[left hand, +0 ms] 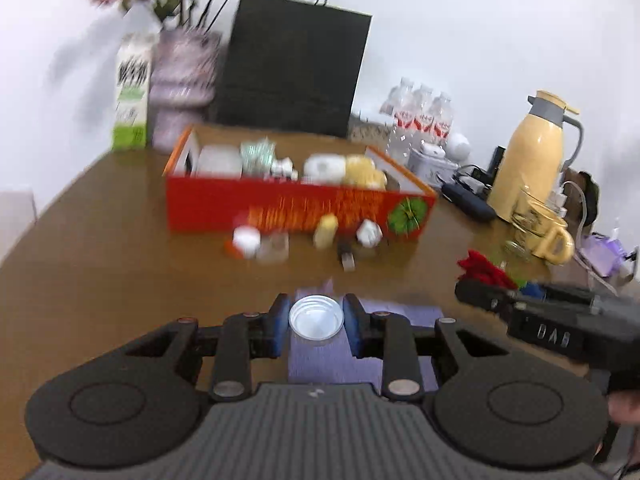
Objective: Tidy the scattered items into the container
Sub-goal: 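Lift the white cap and strawberry and carry both over the box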
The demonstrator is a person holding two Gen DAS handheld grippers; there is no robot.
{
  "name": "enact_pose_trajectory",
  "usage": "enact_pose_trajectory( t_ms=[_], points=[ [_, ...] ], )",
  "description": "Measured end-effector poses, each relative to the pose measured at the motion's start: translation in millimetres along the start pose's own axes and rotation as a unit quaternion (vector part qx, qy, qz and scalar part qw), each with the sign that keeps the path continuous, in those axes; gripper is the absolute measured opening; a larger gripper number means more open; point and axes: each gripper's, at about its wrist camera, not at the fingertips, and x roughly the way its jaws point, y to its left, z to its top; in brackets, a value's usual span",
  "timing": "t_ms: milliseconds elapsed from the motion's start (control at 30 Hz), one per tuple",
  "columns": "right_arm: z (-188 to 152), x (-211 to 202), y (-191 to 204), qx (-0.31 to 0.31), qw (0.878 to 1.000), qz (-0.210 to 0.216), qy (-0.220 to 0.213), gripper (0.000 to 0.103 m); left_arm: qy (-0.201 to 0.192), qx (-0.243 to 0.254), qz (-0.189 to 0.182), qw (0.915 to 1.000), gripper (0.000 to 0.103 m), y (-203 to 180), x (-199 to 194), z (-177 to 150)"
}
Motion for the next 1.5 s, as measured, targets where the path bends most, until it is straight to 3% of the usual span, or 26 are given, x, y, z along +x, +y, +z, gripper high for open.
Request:
enact_pose_trajectory(
  t_ms=[200,300,467,633,767,933,1133,1300,1400,1500],
  points=[
    [-46,-64,21,0.063,0.998,0.001,0.023,0.035,-0.010,-0.013,0.034,0.9993,0.029,-6,-60,-35],
    [-60,-91,36,0.046,0.999,0.000,0.027,0.035,-0.020,-0.012,0.067,0.9975,0.029,-18,-86,-55],
    [-72,-136,59,0.019,1.000,0.010,0.007,0.036,-0.044,-0.002,0.071,0.9965,0.030,-36,-124,-84],
    [-79,-156,67,0.009,1.000,-0.002,-0.003,0.036,-0.056,0.031,0.088,0.9941,0.030,-44,-130,-86],
    [-77,-165,65,0.007,1.000,-0.006,-0.018,0.036,-0.063,0.024,0.076,0.9948,0.030,-44,-133,-84],
    [-72,-163,59,0.018,0.999,-0.002,-0.042,0.036,-0.044,0.017,0.070,0.9964,0.030,-39,-120,-79],
    [-36,-133,36,0.024,0.998,-0.012,-0.054,0.036,-0.072,0.019,0.088,0.9933,0.030,-9,-100,-32],
    [26,-81,19,-0.041,0.996,-0.037,-0.071,0.036,-0.088,0.030,0.043,0.9947,0.030,20,-59,42],
    [73,-34,9,-0.090,0.994,-0.029,-0.049,0.036,-0.075,0.042,0.026,0.9960,0.030,34,-17,93],
    [120,25,-10,-0.095,0.995,-0.006,-0.005,0.036,-0.031,0.050,0.010,0.9983,0.030,46,40,140]
  ],
)
